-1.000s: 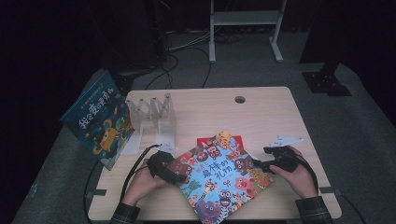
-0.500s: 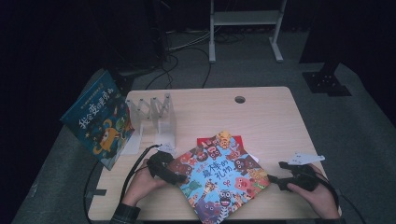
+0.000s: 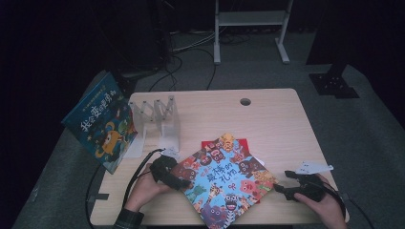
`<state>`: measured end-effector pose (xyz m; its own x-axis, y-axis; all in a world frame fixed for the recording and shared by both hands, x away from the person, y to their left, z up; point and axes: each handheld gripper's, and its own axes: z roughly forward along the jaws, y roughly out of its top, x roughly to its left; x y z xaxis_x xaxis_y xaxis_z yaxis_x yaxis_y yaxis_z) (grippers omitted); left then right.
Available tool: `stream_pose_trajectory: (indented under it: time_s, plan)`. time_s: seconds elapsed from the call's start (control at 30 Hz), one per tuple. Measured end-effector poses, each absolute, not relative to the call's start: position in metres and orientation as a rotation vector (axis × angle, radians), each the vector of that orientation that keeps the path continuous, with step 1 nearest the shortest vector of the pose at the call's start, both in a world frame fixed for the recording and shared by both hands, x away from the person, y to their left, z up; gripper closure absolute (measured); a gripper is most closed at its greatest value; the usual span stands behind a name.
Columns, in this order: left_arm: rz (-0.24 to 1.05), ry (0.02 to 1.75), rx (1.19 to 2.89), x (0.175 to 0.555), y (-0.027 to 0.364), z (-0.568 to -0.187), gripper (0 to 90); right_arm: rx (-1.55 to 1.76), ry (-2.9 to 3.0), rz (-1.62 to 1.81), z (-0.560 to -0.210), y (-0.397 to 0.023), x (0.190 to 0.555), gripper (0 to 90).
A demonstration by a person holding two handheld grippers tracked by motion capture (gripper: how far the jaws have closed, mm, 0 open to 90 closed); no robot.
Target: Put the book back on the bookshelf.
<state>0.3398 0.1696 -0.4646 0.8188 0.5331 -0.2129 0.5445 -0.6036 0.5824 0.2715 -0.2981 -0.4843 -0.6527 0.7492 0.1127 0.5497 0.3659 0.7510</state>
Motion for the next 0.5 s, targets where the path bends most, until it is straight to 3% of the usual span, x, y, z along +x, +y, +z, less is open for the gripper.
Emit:
stream_pose_trajectory:
  time_s: [0.5]
  plan:
    - [-0.032, 0.814, 2.328, 0.342, 0.174, -0.466, 1.7, 1.087, 2.396, 1.088, -0.479, -0.269, 0.304, 26.8]
